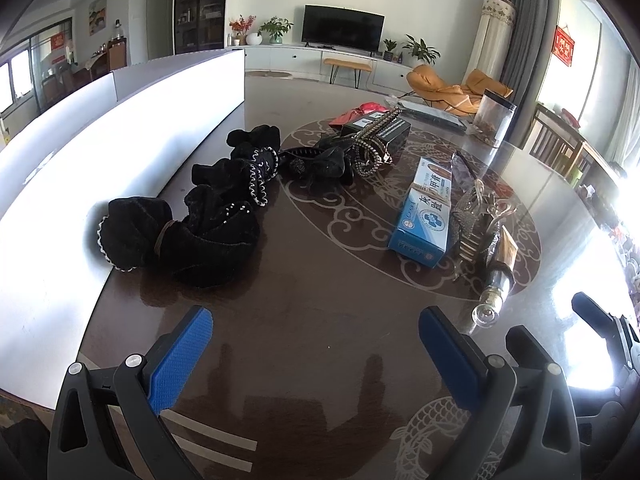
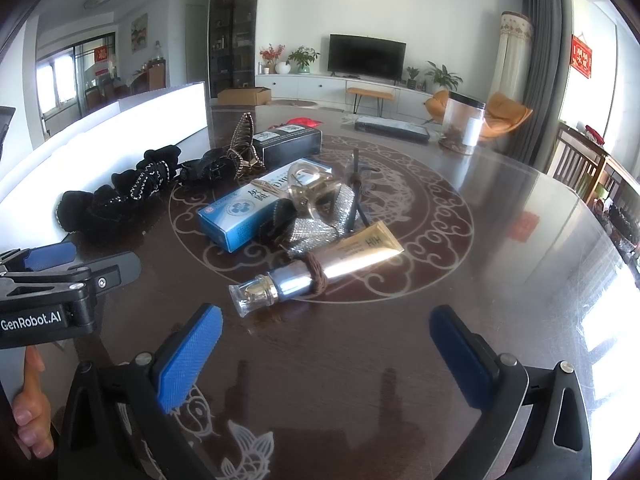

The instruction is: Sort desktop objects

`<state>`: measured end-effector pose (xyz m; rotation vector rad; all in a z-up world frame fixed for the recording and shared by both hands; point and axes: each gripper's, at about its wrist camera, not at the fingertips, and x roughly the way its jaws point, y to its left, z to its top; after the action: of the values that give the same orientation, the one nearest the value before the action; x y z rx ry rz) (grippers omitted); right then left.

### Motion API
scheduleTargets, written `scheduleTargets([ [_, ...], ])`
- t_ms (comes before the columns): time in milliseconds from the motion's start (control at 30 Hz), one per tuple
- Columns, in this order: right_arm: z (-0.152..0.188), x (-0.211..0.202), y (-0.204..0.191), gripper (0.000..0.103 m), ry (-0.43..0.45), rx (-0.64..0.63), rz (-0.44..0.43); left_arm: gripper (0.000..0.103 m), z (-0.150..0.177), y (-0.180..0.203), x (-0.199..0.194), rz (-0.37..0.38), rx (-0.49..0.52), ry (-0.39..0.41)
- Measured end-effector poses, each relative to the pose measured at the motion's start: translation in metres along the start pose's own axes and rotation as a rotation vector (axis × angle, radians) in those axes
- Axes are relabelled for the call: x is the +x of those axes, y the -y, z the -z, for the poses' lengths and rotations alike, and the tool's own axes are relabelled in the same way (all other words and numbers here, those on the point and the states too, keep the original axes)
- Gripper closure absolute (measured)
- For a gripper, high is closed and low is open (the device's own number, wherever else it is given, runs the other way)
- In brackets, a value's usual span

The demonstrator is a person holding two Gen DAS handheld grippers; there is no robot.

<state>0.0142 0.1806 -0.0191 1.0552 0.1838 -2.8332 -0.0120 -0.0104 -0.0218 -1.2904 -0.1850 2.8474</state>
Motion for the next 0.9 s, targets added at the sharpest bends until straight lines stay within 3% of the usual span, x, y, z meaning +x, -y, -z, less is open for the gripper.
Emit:
scheduleTargets([
  [900, -0.0001, 0.0030, 0.0004, 0.000, -0.022, 0.002, 0.014, 0.000, 0.0022, -0.0023, 0.0070, -0.015, 0.001, -0.045],
])
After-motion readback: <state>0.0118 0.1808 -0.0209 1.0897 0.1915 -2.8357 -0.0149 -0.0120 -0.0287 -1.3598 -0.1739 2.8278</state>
